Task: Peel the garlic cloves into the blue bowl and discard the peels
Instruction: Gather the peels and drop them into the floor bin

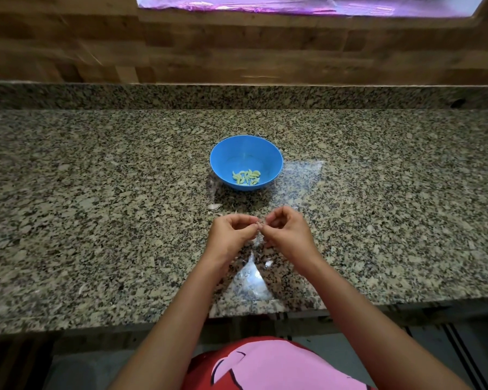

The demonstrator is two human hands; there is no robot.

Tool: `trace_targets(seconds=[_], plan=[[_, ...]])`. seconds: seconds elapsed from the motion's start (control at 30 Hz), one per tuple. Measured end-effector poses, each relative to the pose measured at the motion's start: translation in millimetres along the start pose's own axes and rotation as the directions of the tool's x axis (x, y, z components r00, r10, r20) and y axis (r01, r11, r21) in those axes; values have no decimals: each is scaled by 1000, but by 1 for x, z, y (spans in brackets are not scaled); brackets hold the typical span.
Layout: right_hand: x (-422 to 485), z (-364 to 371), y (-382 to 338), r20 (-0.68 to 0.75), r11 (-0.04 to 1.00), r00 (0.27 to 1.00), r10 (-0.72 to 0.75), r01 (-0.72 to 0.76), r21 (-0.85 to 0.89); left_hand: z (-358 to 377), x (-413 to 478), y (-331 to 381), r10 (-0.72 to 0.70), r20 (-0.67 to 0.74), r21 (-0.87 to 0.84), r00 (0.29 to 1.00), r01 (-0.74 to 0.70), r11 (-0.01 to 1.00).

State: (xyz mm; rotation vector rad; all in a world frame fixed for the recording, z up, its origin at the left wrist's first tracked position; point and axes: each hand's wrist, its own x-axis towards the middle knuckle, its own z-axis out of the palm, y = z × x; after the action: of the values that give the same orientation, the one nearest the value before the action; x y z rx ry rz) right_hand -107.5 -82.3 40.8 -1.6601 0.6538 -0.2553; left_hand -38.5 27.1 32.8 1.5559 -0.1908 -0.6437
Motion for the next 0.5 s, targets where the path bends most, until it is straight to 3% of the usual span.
trace_targets(seconds=[0.17, 0.3, 0.5], plan=[[0, -4, -3, 34, 997, 998, -47, 49, -62, 0, 0, 0, 26, 7, 65, 1000, -27, 998], [2, -4, -6, 70, 988, 996, -47, 57, -144, -1, 6, -3, 128, -15, 389, 992, -112, 915], [5, -8, 1, 66, 990, 998, 9, 1, -144, -2, 10, -8, -8, 18, 329, 1000, 1, 944]])
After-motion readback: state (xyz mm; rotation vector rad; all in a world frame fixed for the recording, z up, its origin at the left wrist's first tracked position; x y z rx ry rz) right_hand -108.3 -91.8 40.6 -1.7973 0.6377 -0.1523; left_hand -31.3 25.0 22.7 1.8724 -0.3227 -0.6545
